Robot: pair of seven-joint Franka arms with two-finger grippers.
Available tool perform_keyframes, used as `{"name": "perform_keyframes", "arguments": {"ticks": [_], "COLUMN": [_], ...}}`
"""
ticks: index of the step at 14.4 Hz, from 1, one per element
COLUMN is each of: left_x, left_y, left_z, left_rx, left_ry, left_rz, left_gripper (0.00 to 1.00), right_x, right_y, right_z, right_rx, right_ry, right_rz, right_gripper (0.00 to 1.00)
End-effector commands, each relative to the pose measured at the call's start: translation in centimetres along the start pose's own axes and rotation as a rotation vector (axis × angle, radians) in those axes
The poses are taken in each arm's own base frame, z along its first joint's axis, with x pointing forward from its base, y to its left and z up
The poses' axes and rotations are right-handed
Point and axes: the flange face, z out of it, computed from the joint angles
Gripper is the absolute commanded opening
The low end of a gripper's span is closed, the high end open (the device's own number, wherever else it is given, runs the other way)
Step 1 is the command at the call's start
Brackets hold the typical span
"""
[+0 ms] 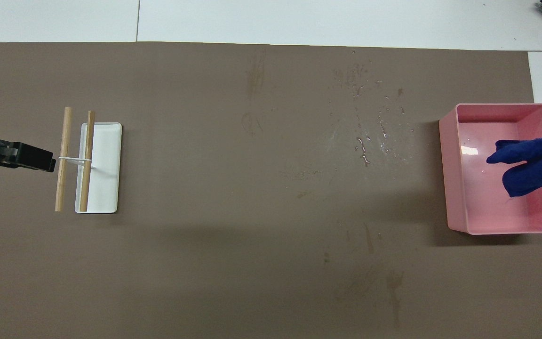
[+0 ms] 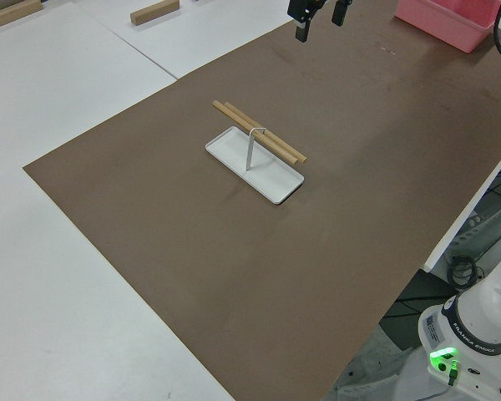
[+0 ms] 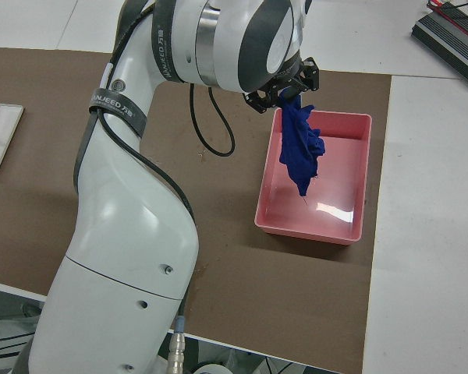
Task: Wipe water with towel using both arms
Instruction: 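Lower the towel into the pink bin and open the right gripper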
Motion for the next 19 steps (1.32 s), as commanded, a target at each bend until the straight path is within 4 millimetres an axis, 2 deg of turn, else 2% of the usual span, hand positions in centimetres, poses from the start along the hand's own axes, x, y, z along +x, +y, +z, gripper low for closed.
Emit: {"name": "perform_keyframes", "arguments": {"ticks": [1,4,5,6,7,12,18,19], "left_x": [-0.9,-0.9,-0.9,-0.9,-0.9,-0.9,-0.9,-0.9], "left_y": [-0.1,-0.1,-0.1,-0.1,-0.1,-0.1,-0.1,-0.1], "left_z": [-0.2,-0.2,-0.2,-0.2,-0.2,-0.2,-0.2,-0.2], "left_rx": [0.014,0.014,0.014,0.014,0.014,0.014,0.014,0.014], "left_ry": [-0.008,-0.008,-0.008,-0.008,-0.008,-0.008,-0.008,-0.008], "left_rz": [0.001,0.003,0.003,0.003,0.003,0.001,0.003,0.003], "left_gripper": [1.0,1.0,1.0,1.0,1.0,1.0,1.0,1.0], "right_x": [-1.4,-1.5,-1.4,-1.4,-1.4,-1.5,-0.1,-0.1], "right_y": [-0.7,0.1,0.1,0.1,0.2,0.2,-3.1,-3.6], "right_z": [0.2,0.2,0.1,0.1,0.1,0.0,-0.9,-1.6], "right_rx": [-0.041,-0.069,-0.075,-0.076,-0.076,-0.07,-0.026,-0.019], "right_ry": [-0.007,0.019,0.026,0.027,0.027,0.02,0.004,0.006], "right_rz": [-0.026,-0.059,-0.063,-0.061,-0.063,-0.067,-0.038,-0.003], "right_gripper": [0.03,0.08,0.29,0.71,1.0,1.0,1.0,1.0]}}
